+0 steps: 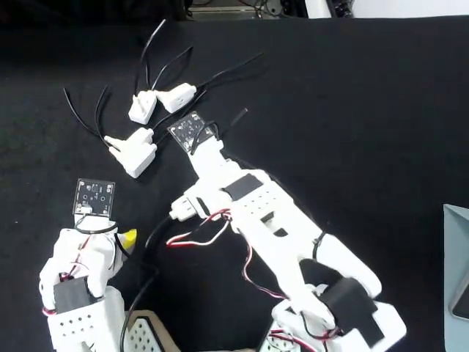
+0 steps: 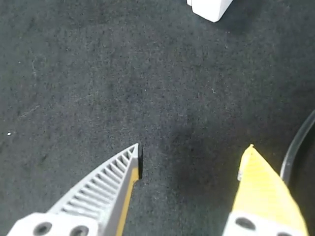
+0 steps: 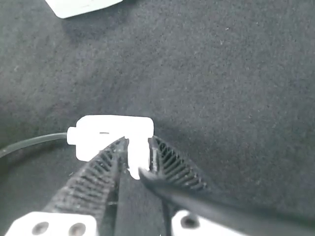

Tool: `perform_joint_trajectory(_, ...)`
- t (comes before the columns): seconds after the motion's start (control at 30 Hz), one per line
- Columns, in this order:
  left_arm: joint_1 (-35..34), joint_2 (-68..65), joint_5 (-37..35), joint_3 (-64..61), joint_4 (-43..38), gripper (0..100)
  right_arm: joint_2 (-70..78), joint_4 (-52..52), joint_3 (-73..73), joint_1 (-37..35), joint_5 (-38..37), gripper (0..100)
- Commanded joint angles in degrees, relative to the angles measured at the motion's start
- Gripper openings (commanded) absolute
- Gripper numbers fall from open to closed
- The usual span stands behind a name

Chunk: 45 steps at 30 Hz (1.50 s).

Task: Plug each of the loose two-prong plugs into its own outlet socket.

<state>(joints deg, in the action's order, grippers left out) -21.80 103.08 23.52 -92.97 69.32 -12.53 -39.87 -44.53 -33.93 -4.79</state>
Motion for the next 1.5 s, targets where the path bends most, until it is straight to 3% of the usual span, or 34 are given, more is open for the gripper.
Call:
perform_joint_trajectory(0.0,-0.84,0.09,-0.18,0.40,-0.79,32,4.26,2.20,1.98,-0.97,-0.26,1.2)
perform_joint_trajectory(0.4,-0.84,0.09,-0.18,0.22,-0.79,32,10.15,6.42,2.51,-1.49,-0.70,1.2)
perform_joint_trajectory(0.7,-0.84,0.09,-0.18,0.04,-0.79,32,10.68,6.68,16.66,-0.18,-0.70,1.2)
perform_joint_trajectory(1.0,-0.84,0.09,-0.18,0.04,-0.79,32,13.14,17.32,21.67,0.79,-0.70,2.0)
perform_joint_trajectory(1.27,-0.84,0.09,-0.18,-0.04,-0.79,32,19.65,17.41,21.58,0.88,-0.70,25.6)
perform_joint_trajectory(1.47,-0.84,0.09,-0.18,-0.04,-0.79,32,13.93,9.05,21.67,0.26,-0.70,28.3)
